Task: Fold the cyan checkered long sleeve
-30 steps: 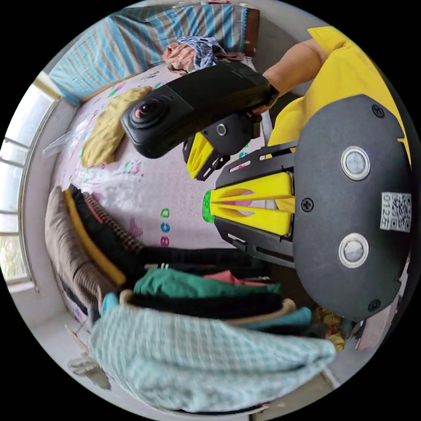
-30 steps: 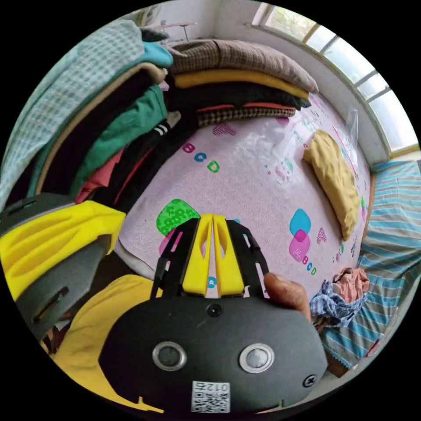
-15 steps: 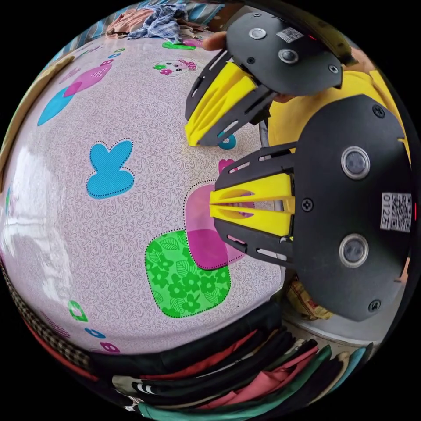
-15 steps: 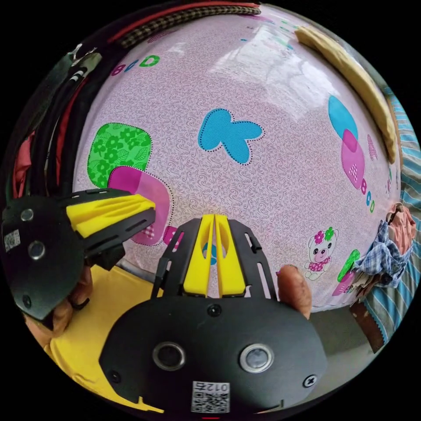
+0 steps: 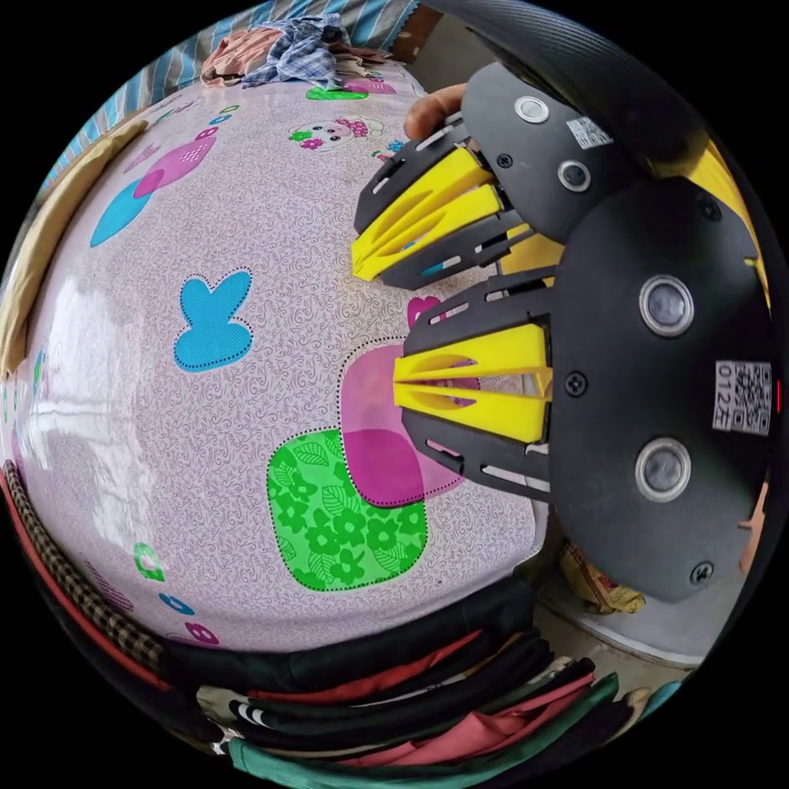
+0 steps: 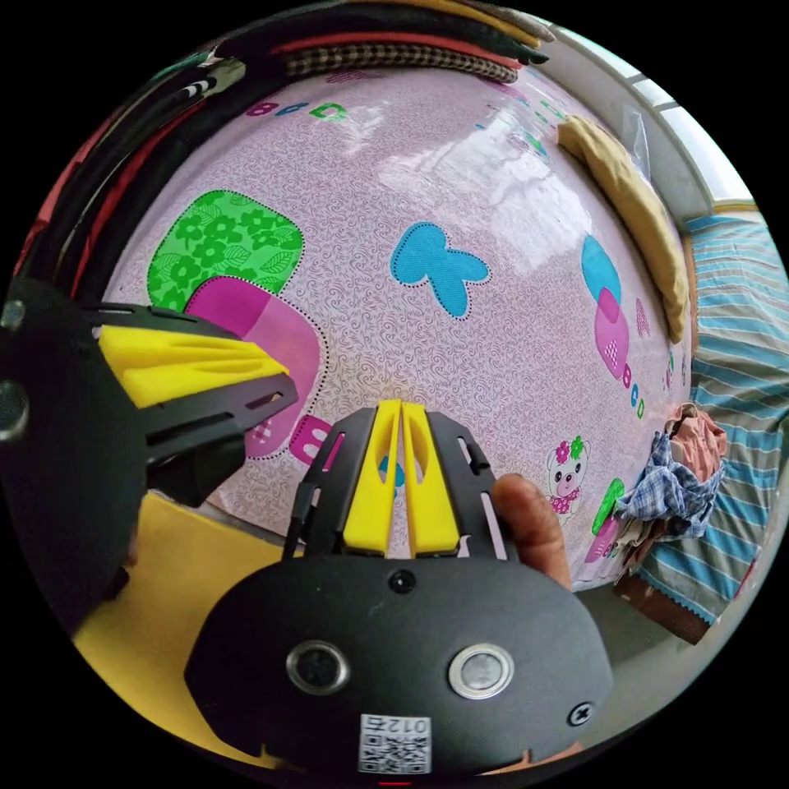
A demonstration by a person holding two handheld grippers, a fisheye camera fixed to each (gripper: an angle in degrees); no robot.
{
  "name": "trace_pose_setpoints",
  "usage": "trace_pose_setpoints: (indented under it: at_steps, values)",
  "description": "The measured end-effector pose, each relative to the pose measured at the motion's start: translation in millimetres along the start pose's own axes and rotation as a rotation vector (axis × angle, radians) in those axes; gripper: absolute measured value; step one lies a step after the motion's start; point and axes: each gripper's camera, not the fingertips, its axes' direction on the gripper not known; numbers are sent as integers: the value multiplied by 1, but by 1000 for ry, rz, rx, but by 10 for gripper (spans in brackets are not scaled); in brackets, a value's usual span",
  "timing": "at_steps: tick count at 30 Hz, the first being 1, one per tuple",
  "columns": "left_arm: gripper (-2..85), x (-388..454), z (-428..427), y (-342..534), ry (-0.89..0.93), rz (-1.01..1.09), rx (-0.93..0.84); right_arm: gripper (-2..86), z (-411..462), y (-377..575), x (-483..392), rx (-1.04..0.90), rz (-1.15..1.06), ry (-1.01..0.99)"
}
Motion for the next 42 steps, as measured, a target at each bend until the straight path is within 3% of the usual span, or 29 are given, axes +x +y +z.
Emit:
trace_pose_setpoints:
  at_steps: [2, 12, 24, 35, 42]
  values:
    - [3, -1, 4, -5, -19, 41, 23, 2, 1, 10, 2, 34, 119, 24]
    - [5, -12, 20, -34, -83, 93, 31, 1, 5, 37, 32, 50, 177, -26]
    - [2, -64, 39, -64, 136, -28, -2, 6, 9, 71, 67, 62, 171, -50]
    - [3, -58, 46, -74, 41, -5, 32, 6, 11, 104, 106, 79, 192, -83]
    - [4, -45, 48, -76, -44, -7, 47, 7, 13, 125, 149, 81, 354, -251]
